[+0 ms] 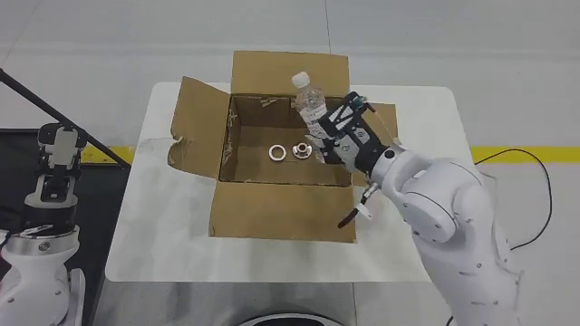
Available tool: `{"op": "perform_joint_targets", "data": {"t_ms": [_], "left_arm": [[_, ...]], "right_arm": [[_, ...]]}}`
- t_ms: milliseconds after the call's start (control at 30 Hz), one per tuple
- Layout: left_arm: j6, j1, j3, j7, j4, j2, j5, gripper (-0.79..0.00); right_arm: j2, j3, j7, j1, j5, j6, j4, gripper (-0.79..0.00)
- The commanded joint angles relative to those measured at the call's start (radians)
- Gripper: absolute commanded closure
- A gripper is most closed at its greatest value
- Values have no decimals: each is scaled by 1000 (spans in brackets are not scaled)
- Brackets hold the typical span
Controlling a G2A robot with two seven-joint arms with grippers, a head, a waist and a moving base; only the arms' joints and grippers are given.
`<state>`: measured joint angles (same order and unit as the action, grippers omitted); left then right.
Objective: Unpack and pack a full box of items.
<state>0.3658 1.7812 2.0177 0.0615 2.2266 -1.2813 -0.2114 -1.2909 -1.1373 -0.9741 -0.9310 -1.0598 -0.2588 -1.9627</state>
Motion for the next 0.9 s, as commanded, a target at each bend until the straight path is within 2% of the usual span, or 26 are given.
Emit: {"op": "perform_joint_targets", "data": {"t_ms": [0, 100, 233, 367, 500, 767, 867], "left_arm": [[0, 0, 0, 0, 0, 0, 0, -785], [0, 0, 0, 0, 0, 0, 0, -785], [0, 0, 0, 0, 0, 0, 0, -785], [0, 0, 0, 0, 0, 0, 0, -785], [0, 0, 0, 0, 0, 0, 0, -785], [0, 0, 0, 0, 0, 0, 0, -785], [0, 0, 0, 0, 0, 0, 0, -785]], "right_arm": [[-7, 64, -7, 42, -7, -17, 60, 0], [-19, 143, -26, 95, -37, -29, 147, 0], [-37, 224, -7, 151, -98, 10, 264, 0], [-57, 287, -5, 208, -101, 0, 398, 0], [-75, 340, -54, 269, -99, -38, 502, 0], [-92, 377, -100, 324, -80, -117, 592, 0], [-92, 383, -106, 328, -61, -183, 605, 0]]}}
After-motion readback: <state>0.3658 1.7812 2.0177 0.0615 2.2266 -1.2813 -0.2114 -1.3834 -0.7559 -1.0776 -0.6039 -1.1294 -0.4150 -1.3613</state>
